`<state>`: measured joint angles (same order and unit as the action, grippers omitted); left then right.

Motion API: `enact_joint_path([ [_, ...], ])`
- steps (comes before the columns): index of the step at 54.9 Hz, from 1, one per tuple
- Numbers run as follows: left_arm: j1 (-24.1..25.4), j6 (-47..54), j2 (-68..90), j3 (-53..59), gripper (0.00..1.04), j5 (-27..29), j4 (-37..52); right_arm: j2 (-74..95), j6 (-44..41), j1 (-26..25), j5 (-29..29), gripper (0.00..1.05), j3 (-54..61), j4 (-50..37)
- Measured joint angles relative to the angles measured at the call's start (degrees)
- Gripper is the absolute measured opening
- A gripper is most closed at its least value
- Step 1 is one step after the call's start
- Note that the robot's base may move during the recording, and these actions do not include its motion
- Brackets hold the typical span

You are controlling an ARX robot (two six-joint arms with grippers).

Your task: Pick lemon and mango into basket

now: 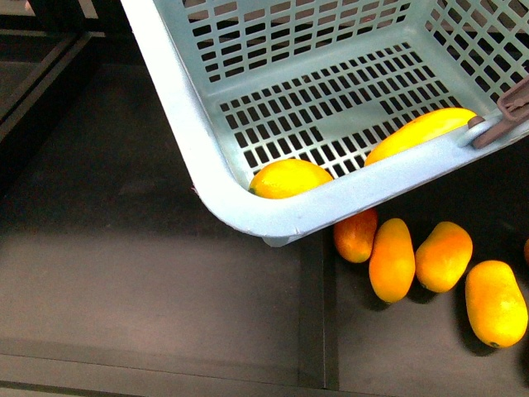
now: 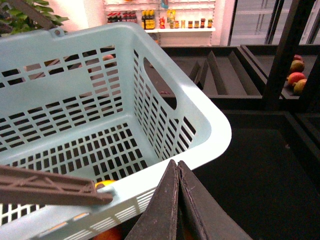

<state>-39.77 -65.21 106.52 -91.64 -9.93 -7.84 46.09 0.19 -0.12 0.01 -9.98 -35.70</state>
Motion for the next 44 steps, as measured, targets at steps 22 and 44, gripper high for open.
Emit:
enact_joint_path([
  [22,0.0,0.0,0.0,0.0,0.04,-0.02,0.0,-12.5,0.0,0.0,0.0,0.02,6.23,6.43],
  [44,0.0,0.0,0.0,0.0,0.04,-0.15,0.0,-22.16,0.0,0.0,0.0,0.02,8.98,11.91],
])
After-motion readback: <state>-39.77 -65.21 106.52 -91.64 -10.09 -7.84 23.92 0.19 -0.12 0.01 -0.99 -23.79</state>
